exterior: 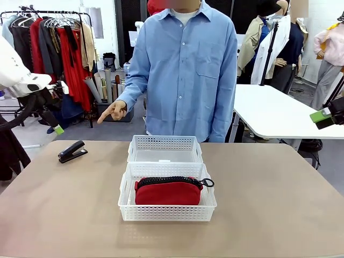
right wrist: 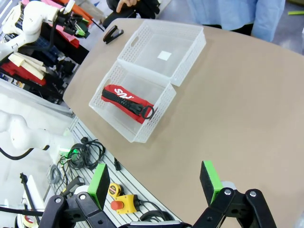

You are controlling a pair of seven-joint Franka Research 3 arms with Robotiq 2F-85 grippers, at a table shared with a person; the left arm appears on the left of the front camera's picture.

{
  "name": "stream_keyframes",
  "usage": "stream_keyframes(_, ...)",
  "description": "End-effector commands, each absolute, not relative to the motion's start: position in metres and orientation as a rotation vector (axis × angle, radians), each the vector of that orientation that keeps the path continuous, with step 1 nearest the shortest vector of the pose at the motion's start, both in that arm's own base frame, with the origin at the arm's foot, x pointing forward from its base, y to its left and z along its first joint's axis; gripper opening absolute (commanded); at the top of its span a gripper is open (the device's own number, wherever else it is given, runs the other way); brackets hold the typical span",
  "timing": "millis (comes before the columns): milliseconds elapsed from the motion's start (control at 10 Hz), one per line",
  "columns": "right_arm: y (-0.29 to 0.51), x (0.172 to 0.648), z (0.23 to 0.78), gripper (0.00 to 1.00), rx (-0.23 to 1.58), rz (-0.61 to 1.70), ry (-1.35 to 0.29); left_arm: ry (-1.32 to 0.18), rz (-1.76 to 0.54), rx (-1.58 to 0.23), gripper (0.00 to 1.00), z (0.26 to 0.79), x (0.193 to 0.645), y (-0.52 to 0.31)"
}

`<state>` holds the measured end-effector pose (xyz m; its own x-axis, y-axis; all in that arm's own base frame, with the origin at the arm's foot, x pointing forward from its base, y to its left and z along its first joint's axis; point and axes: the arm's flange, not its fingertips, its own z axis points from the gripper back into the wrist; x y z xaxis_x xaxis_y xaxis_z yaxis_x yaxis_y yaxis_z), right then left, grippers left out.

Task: Distribute items into two baskets.
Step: Pick up the Stapler that the person points to.

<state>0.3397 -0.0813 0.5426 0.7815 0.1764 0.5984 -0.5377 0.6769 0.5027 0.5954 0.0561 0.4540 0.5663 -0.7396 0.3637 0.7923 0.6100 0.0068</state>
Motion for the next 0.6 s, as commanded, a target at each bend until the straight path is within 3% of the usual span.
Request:
stream_keyframes(0, -0.083, 0.340, 0.544, 1.00, 0.718, 0.426, -0.537, -0.283, -0.948, -0.151, 1.00, 0.452, 0.608, 0.055)
stream_keyframes(500, -0.083, 0.340, 0.544, 1.00, 0.718, 0.426, -0.537, -0.221, -1.081, -0.104, 1.00, 0.418, 0.621, 0.035)
